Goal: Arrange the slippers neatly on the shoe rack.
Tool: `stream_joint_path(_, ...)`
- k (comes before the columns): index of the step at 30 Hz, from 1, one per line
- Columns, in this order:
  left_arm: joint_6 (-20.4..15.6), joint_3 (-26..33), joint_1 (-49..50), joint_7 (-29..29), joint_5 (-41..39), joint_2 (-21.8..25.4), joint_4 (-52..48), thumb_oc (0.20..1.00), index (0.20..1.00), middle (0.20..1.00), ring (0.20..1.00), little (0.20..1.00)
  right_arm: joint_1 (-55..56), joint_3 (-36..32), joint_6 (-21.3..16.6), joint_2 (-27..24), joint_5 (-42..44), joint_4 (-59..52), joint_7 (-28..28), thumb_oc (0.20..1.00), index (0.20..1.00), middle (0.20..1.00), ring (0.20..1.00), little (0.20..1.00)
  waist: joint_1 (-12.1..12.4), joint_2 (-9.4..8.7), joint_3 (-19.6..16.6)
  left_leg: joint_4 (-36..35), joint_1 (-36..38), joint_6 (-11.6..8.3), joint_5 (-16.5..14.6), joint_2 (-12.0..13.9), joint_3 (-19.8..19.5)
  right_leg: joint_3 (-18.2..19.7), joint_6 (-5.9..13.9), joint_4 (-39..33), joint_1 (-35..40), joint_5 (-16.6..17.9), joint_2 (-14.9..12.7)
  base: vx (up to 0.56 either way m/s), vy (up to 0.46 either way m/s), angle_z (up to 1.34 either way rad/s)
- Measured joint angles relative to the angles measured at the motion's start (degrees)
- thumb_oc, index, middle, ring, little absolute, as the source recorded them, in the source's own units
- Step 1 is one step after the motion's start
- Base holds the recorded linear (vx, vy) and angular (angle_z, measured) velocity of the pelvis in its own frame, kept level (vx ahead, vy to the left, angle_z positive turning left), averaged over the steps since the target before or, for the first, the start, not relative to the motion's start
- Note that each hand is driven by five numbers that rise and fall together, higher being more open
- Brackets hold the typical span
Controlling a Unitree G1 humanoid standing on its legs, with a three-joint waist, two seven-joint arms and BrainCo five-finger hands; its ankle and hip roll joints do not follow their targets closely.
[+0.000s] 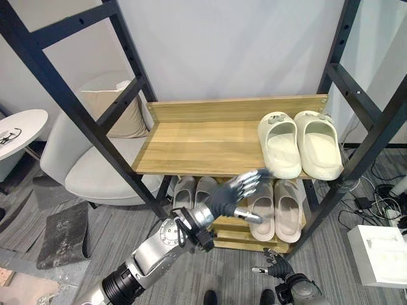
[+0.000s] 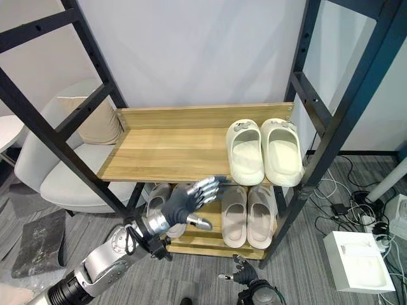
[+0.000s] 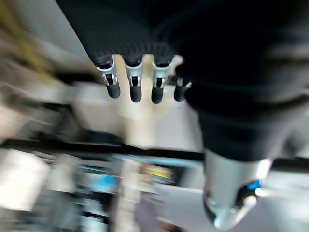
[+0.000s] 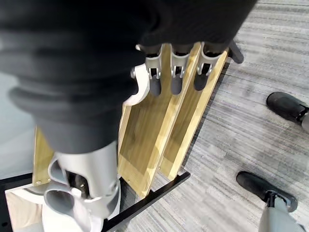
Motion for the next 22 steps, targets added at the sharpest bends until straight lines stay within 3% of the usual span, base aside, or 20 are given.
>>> stream_joint_path(5, 2.4, 5.4, 12.2, 2.8, 12.2, -6.3, 27.9, 1.0, 1.0, 1.0, 1.0, 1.0, 3.5, 0.2, 0.0, -3.9, -0.7, -9.0, 1.0, 1.0, 1.0, 1.0, 1.0, 1.0, -1.5, -0.52, 0.6, 0.3, 0.7, 0.04, 0.4, 0.0, 0.4, 0.3, 0.0, 0.0, 0.4, -0.3, 0.1, 0.0, 0.001, -0.04)
stream_joint_path(12, 1.1, 13.3, 16.0, 11.9, 8.5, -12.1, 33.2, 1.0, 1.0, 1.0, 1.0, 1.0, 3.2, -0.4, 1.1, -2.4, -0.6, -9.1, 0.1, 1.0, 1.0, 1.0, 1.0, 1.0, 0.2, -1.71, 1.5, 0.2, 1.0, 0.63, 0.0, -0.1, 0.0, -0.3, 0.14, 0.0, 1.2, -0.4, -0.1, 0.0, -0.006, 0.05)
stream_joint_path(14, 0.2, 20.0, 15.0, 15.5, 4.1, -16.6, 37.1, 1.0, 1.0, 1.0, 1.0, 1.0, 2.6, -0.6, 1.2, -1.8, -0.1, -8.9, -1.3, 1.0, 1.0, 1.0, 1.0, 1.0, 0.1, -1.77, 1.4, -0.1, 0.8, 0.5, -0.4, 0.0, -0.1, -0.3, 0.14, 0.0, 1.3, -0.4, 0.0, 0.0, 0.0, 0.0)
stream_joint_path(17, -0.2, 21.0, 15.7, 17.3, 2.8, -16.2, 36.0, 1.0, 1.0, 1.0, 1.0, 1.0, 4.4, -5.4, 1.2, -4.5, 1.1, -11.1, -2.4, 1.0, 1.0, 1.0, 1.0, 1.0, 0.3, -2.04, 1.4, -0.1, 0.9, 0.47, -0.3, 0.0, -0.2, -0.4, 0.12, 0.0, 1.2, -0.4, 0.0, 0.0, -0.007, 0.01)
stream_joint_path(22, -0.2, 20.9, 15.5, 18.6, 2.9, -15.4, 35.5, 1.0, 1.0, 1.0, 1.0, 1.0, 4.2, -7.4, 2.2, -6.4, 2.9, -13.1, -3.8, 1.0, 1.0, 1.0, 1.0, 1.0, 0.0, -2.87, 1.6, 0.0, 1.0, 0.83, -0.1, 0.1, -0.2, -0.3, 0.12, 0.0, 1.2, -0.4, 0.1, 0.0, 0.0, 0.0)
